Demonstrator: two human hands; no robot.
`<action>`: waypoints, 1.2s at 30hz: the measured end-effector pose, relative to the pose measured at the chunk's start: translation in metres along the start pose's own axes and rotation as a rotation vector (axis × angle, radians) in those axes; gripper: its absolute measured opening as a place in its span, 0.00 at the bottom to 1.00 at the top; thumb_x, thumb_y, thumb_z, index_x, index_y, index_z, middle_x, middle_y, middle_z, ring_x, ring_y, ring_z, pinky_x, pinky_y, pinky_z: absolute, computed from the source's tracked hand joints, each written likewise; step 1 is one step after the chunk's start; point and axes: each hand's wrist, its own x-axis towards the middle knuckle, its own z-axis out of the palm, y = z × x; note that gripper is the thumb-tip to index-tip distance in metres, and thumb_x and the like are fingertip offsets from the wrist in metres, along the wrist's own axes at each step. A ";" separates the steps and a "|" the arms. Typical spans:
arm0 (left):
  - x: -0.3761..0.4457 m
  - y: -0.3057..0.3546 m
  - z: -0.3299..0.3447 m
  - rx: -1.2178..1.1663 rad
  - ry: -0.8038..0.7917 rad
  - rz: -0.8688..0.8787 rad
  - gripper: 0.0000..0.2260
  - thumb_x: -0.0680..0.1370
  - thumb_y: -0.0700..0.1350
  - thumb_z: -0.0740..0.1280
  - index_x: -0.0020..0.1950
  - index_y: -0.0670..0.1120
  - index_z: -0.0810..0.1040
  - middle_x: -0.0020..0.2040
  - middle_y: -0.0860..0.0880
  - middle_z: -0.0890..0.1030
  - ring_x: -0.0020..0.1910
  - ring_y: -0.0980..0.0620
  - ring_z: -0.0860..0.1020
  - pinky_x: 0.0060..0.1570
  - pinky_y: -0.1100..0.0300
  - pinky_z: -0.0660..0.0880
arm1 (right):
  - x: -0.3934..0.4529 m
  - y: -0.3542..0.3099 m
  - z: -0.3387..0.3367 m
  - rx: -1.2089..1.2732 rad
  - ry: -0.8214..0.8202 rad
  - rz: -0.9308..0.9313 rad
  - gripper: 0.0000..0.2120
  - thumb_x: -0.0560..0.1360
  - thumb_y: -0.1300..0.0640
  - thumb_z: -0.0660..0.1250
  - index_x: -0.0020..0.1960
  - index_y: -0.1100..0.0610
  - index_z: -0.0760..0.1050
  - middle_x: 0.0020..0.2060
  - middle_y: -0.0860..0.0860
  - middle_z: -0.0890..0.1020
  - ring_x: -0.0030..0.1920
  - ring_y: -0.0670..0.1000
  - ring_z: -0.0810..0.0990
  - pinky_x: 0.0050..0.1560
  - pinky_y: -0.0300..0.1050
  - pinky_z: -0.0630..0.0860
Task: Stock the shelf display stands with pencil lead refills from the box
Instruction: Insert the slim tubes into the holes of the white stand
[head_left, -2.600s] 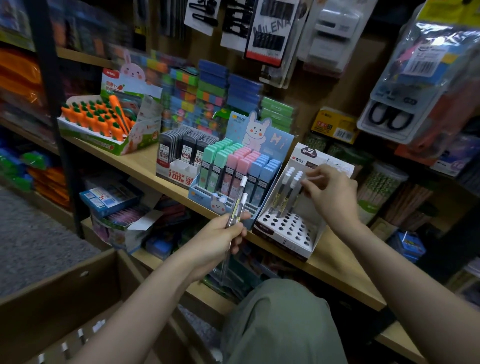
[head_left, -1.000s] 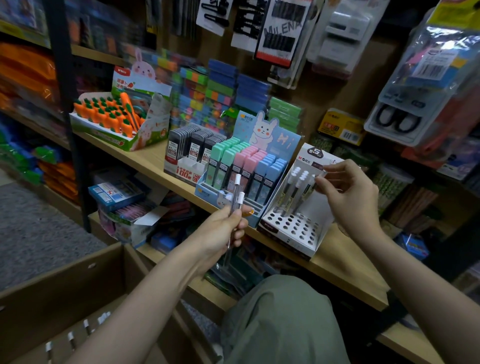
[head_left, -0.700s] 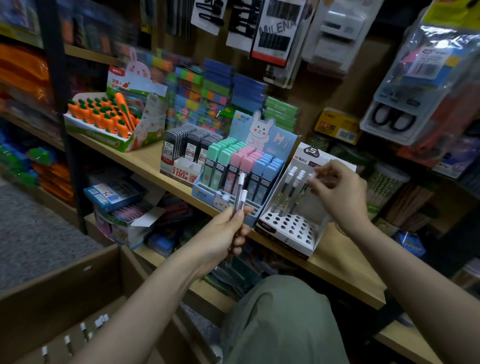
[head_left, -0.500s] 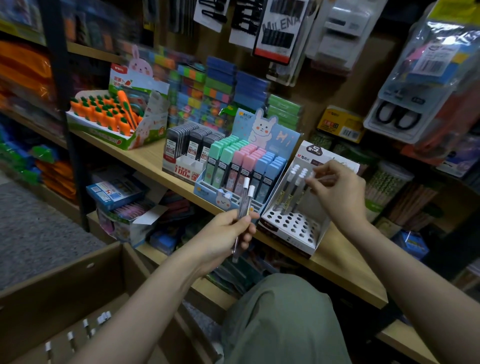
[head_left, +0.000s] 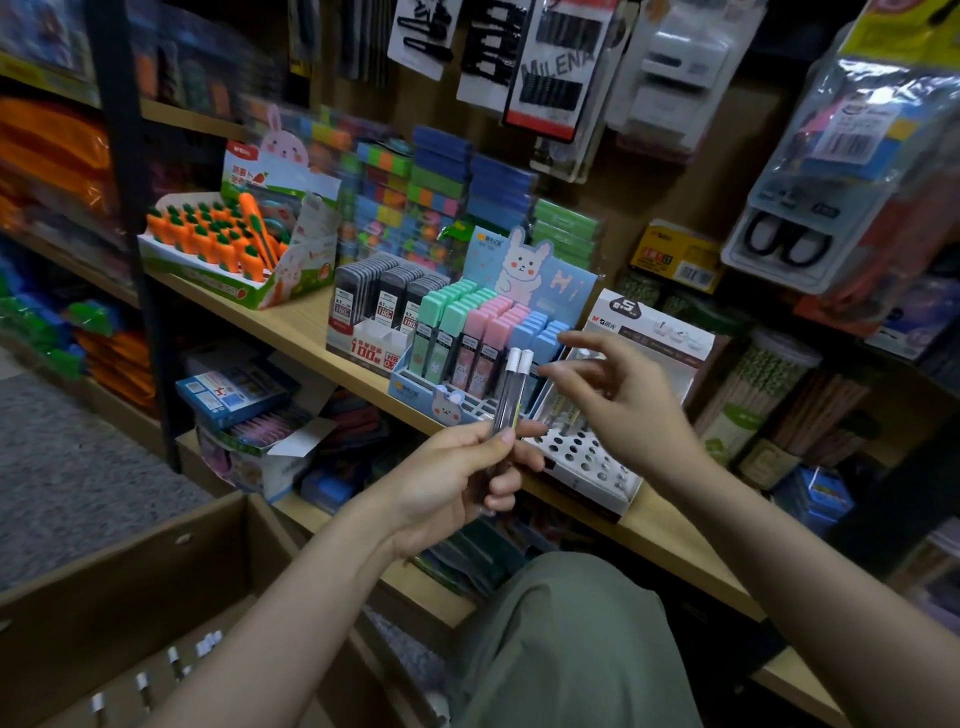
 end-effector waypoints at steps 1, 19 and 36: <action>-0.001 0.001 0.001 0.006 -0.017 0.003 0.14 0.83 0.41 0.58 0.65 0.39 0.74 0.43 0.46 0.81 0.31 0.56 0.69 0.29 0.65 0.68 | 0.000 -0.005 0.005 0.075 -0.027 0.024 0.15 0.78 0.55 0.68 0.64 0.51 0.74 0.44 0.50 0.86 0.38 0.38 0.81 0.39 0.32 0.74; -0.002 0.000 -0.003 0.461 0.347 0.076 0.11 0.84 0.44 0.57 0.59 0.49 0.77 0.47 0.50 0.82 0.36 0.56 0.76 0.36 0.64 0.73 | 0.013 -0.021 -0.035 0.102 0.124 -0.078 0.13 0.76 0.61 0.70 0.58 0.49 0.79 0.42 0.49 0.85 0.41 0.45 0.85 0.41 0.38 0.82; 0.001 -0.005 0.000 0.419 0.343 0.124 0.11 0.84 0.45 0.56 0.57 0.47 0.78 0.33 0.54 0.73 0.30 0.57 0.66 0.31 0.64 0.64 | 0.005 0.041 -0.035 -0.220 0.343 -0.216 0.10 0.76 0.59 0.71 0.56 0.53 0.78 0.43 0.45 0.82 0.42 0.42 0.84 0.48 0.46 0.83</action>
